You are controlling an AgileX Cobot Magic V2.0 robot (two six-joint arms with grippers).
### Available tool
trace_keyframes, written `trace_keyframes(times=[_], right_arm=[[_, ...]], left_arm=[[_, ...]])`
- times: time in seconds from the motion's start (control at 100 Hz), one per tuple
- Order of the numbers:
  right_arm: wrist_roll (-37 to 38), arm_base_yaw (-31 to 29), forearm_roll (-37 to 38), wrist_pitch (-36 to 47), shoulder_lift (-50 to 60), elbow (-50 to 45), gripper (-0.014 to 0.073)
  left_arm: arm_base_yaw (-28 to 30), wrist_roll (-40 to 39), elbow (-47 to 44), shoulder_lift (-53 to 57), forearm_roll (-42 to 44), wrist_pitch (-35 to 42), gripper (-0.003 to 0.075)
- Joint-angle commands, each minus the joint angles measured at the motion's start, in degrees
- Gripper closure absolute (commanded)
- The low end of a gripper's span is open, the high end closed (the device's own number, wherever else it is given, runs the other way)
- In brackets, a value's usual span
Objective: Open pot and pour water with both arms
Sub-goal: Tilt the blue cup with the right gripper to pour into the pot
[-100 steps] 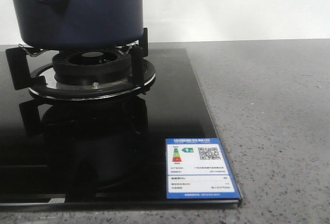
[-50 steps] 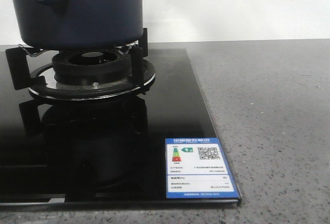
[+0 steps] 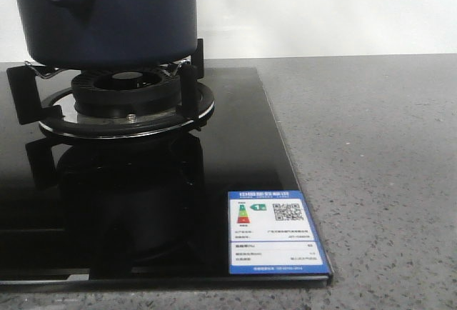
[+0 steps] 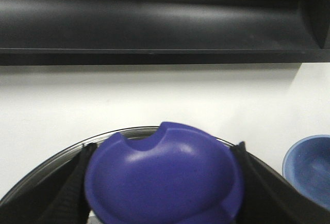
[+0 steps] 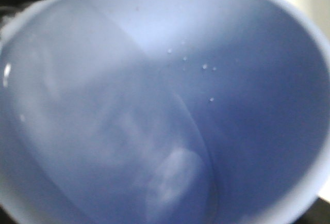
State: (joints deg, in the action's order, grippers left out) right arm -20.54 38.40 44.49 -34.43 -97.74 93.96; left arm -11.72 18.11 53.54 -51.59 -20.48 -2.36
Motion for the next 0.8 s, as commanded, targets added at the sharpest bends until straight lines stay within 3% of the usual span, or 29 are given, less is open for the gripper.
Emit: trace_keyframes(times=[0.0, 0.41, 0.79], right_arm=[[-0.5, 0.2, 4.5, 4.1, 3.0, 2.4, 0.0268], [-0.5, 0.6, 17.4, 4.3, 3.0, 2.4, 0.0268], [-0.5, 0.6, 22.6, 8.4, 3.0, 2.4, 0.0268]], left_arm=[[0.1, 0.2, 2.3, 1.0, -0.1, 5.9, 0.0318], [0.1, 0.2, 2.3, 1.0, -0.1, 5.9, 0.0318], [0.1, 0.2, 2.3, 1.0, -0.1, 5.9, 0.0318]])
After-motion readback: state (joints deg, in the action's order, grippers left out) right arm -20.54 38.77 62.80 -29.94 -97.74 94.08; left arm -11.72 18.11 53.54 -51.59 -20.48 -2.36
